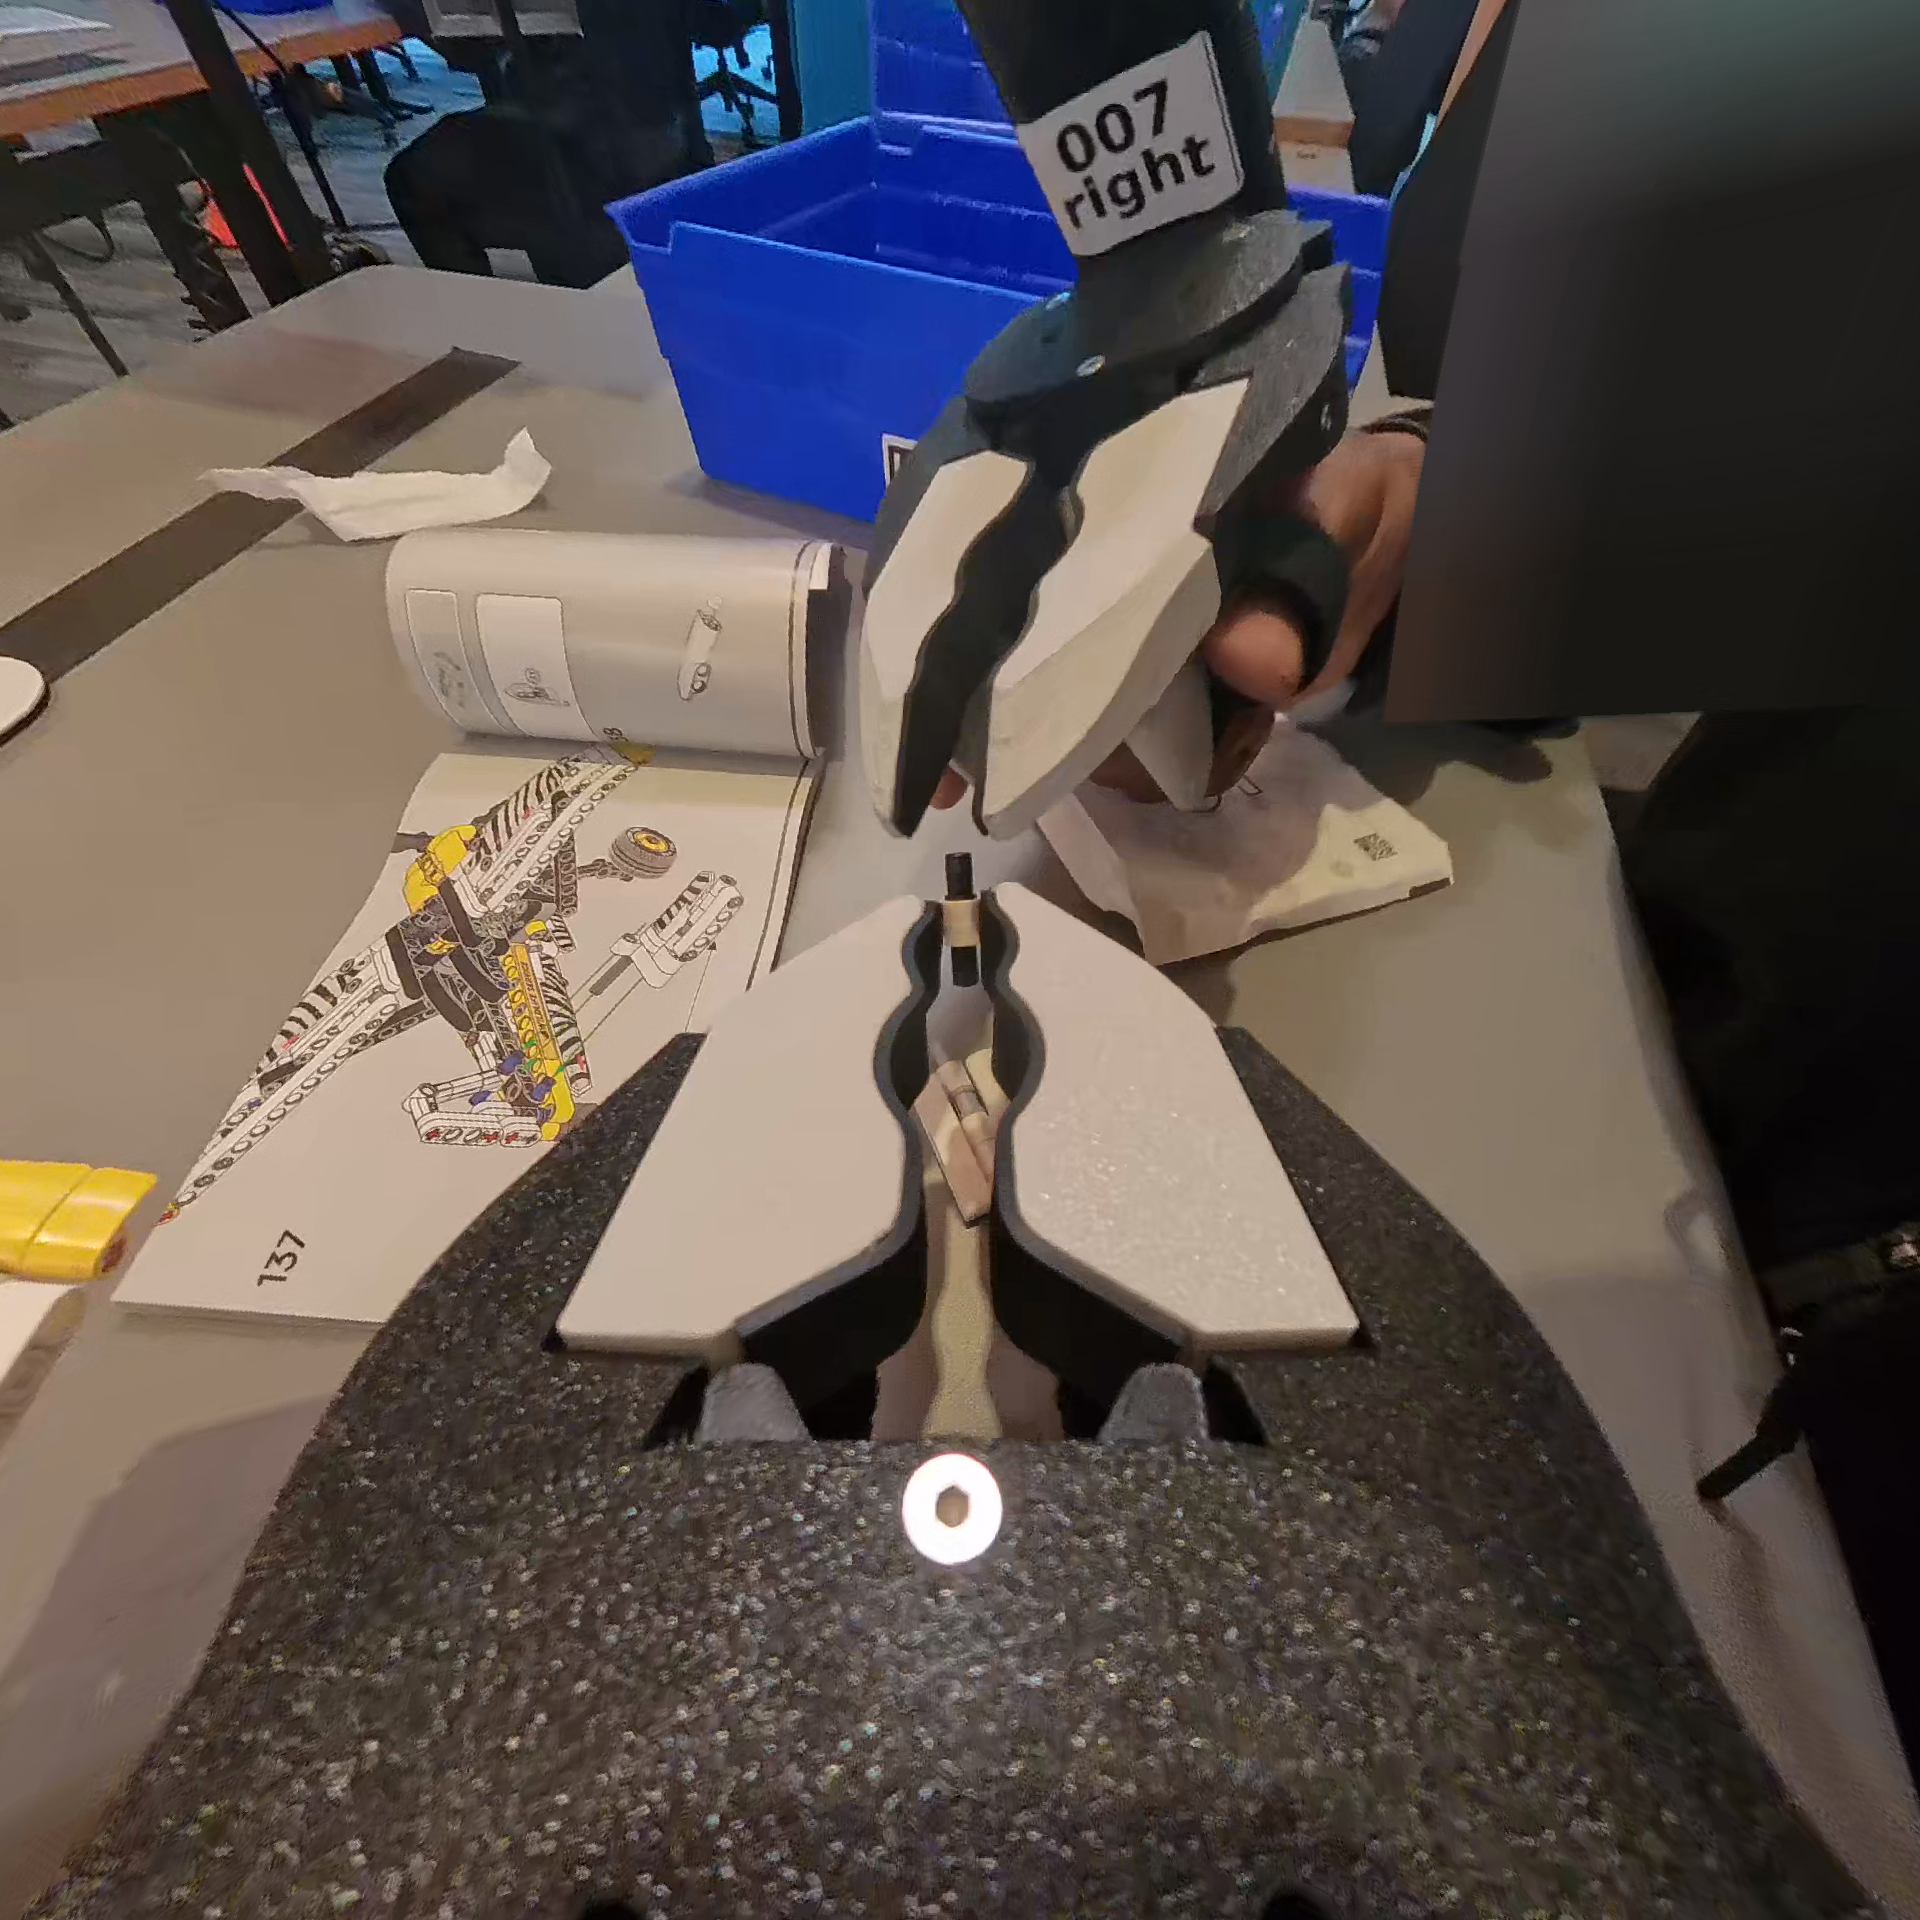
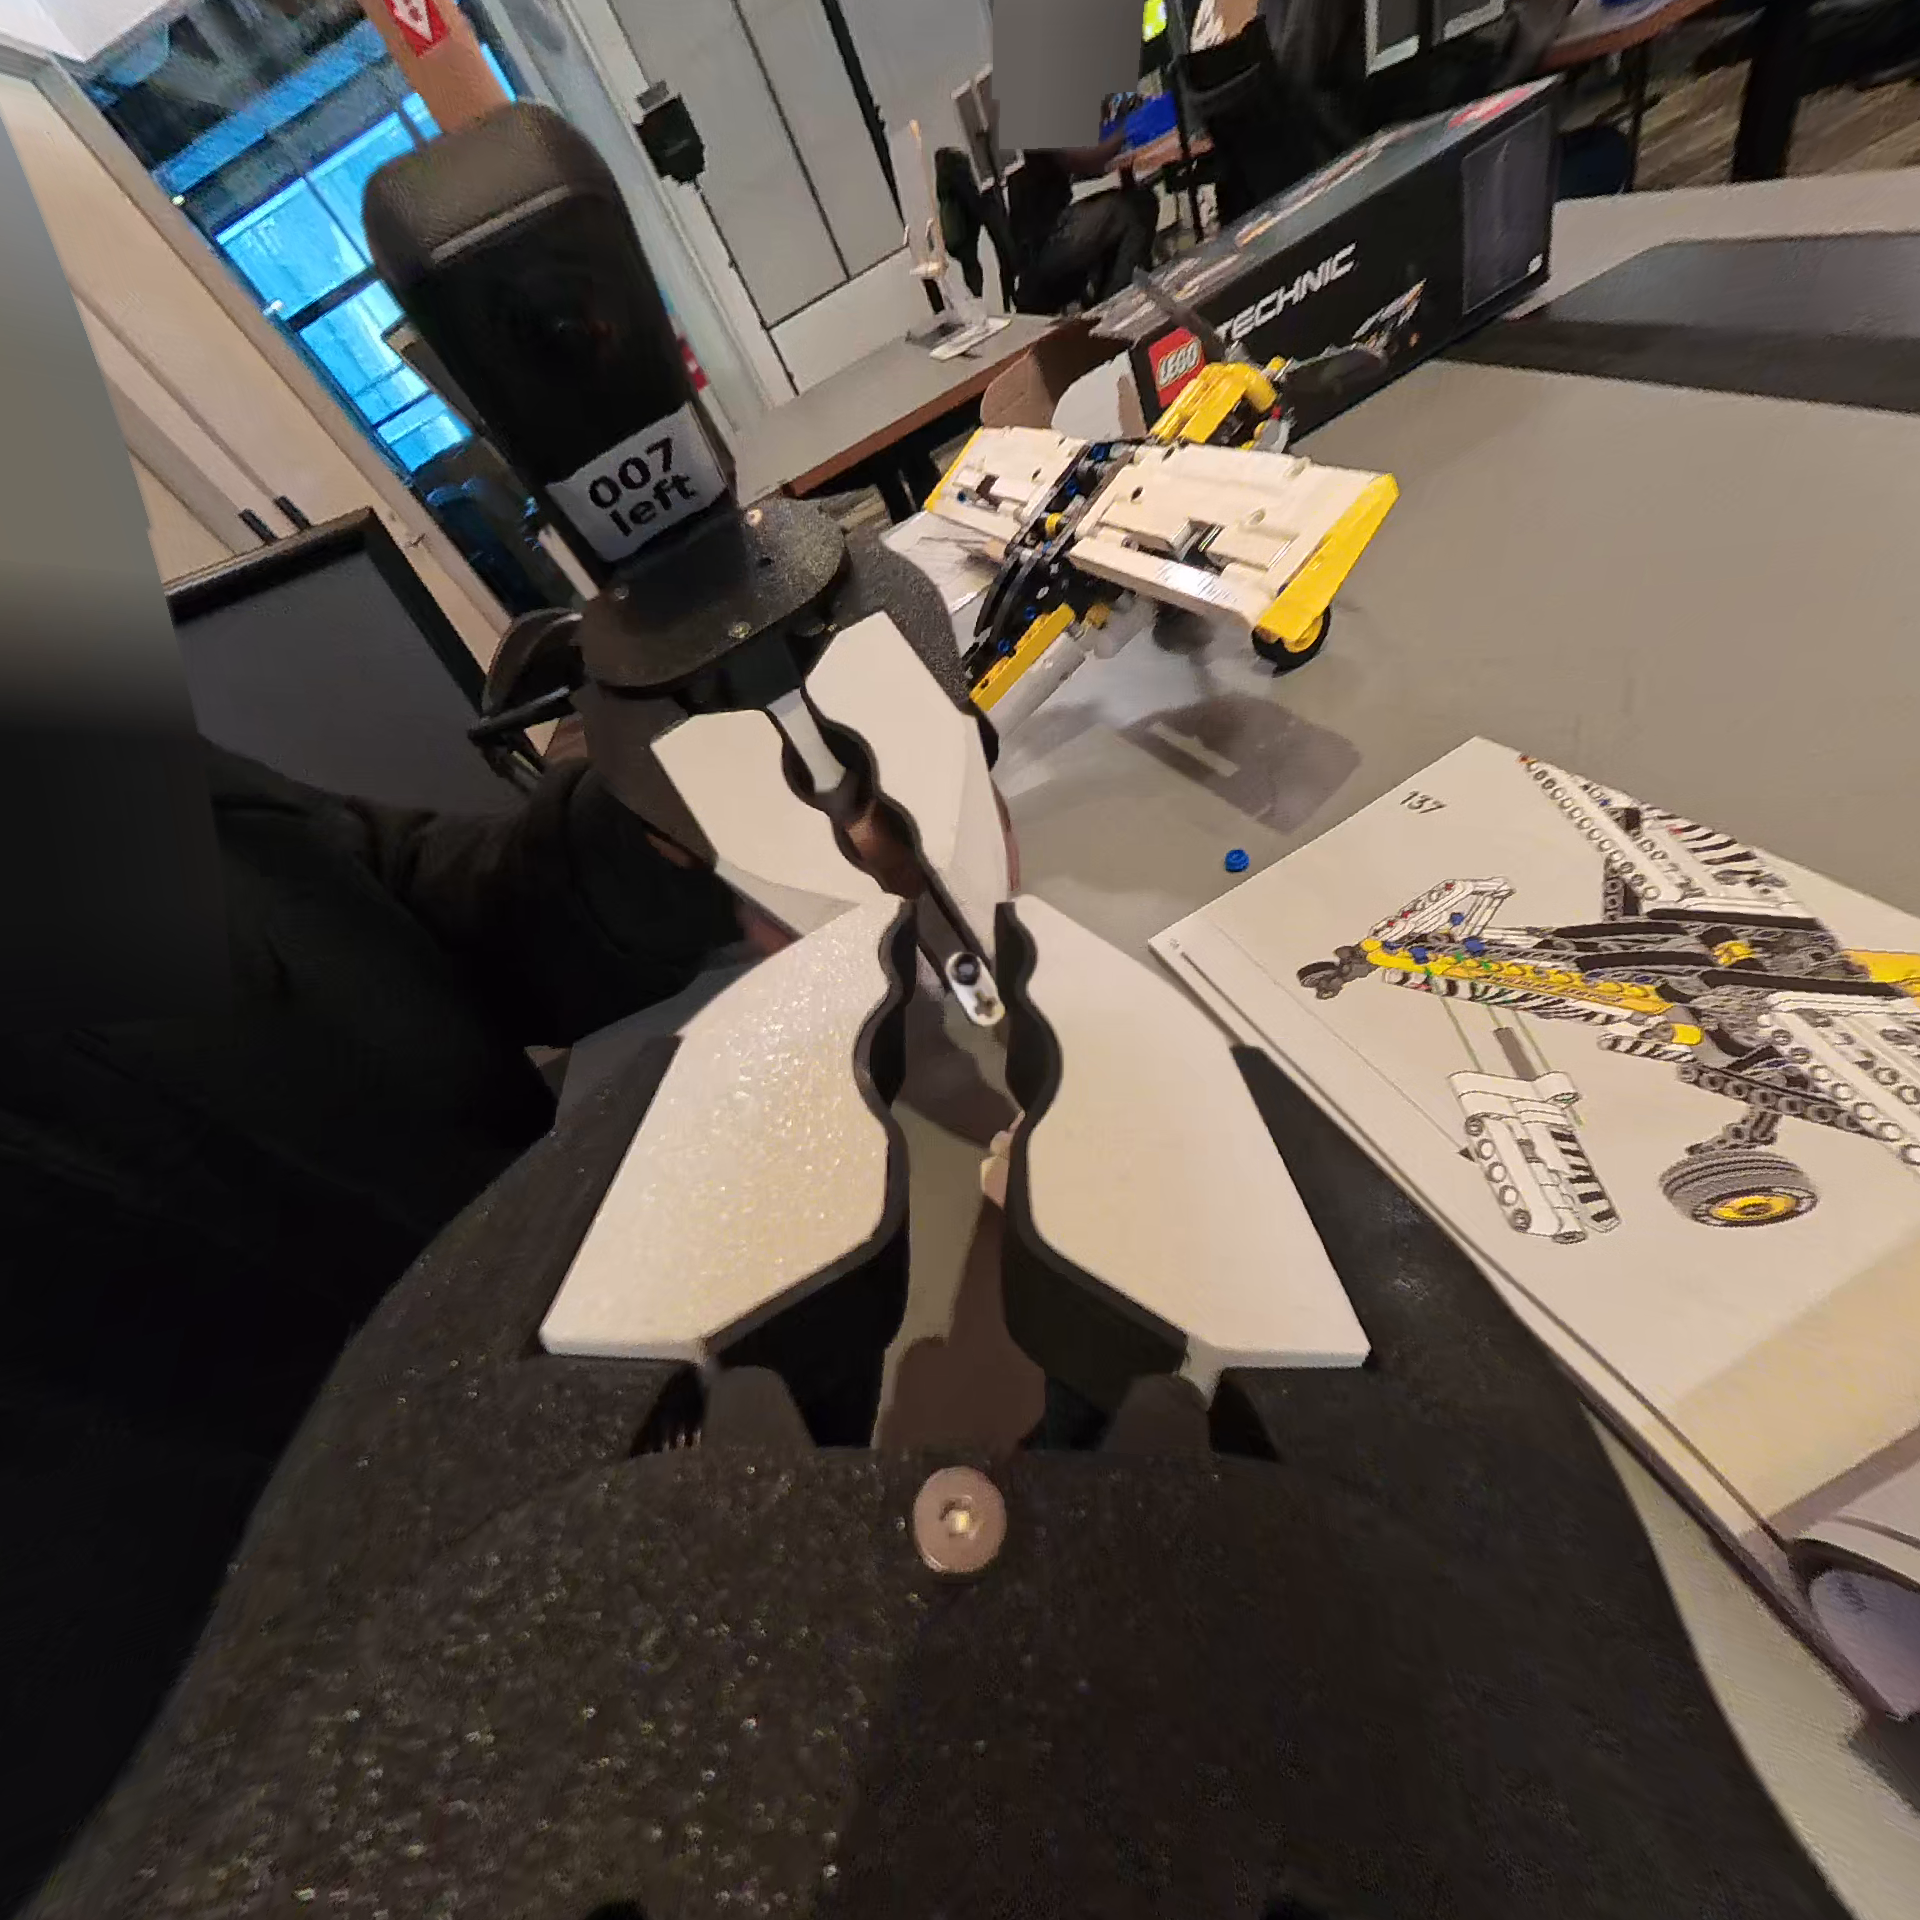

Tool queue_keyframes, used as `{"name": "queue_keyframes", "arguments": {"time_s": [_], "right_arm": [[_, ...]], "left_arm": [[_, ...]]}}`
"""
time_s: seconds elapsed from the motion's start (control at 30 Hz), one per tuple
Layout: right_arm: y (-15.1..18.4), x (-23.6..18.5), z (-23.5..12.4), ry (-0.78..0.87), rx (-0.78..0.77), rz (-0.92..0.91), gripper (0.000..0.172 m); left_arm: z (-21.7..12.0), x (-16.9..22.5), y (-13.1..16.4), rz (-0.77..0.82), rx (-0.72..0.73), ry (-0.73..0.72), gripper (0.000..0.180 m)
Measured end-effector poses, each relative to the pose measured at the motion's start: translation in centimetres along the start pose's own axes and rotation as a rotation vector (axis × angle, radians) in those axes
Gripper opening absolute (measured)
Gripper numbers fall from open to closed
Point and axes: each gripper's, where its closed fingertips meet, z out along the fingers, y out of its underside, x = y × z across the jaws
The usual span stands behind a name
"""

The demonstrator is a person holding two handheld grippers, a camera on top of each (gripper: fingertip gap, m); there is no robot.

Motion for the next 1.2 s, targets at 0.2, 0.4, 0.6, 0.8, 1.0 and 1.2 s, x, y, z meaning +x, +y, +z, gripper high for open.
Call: {"name": "queue_keyframes", "arguments": {"time_s": [0.2,0.4,0.6,0.8,1.0,1.2], "right_arm": [[0.7,-0.2,0.3,-0.018,-0.033,0.012,0.013],[0.8,-0.1,0.2,-0.043,-0.008,0.061,0.004],[-0.5,-0.4,-0.3,-0.104,0.081,0.154,0.002],[-0.5,-0.4,-0.3,-0.103,0.09,0.171,0.002],[-0.3,-0.2,-0.1,-0.067,0.082,0.143,0.002],[-1.1,-0.2,-0.9,-0.061,0.124,0.132,0.0]], "left_arm": [[0.0,0.1,0.0,0.07,-0.001,-0.024,0.008],[0.1,0.3,-0.2,0.098,0.029,-0.015,0.007],[-0.1,0.6,-1.4,0.011,0.15,0.035,0.012],[0.6,0.8,-1.1,0.01,0.145,0.024,0.015],[0.6,0.4,-1.1,-0.023,0.154,0.014,0.008],[0.7,0.6,-0.9,-0.004,0.139,0.01,0.008]]}}
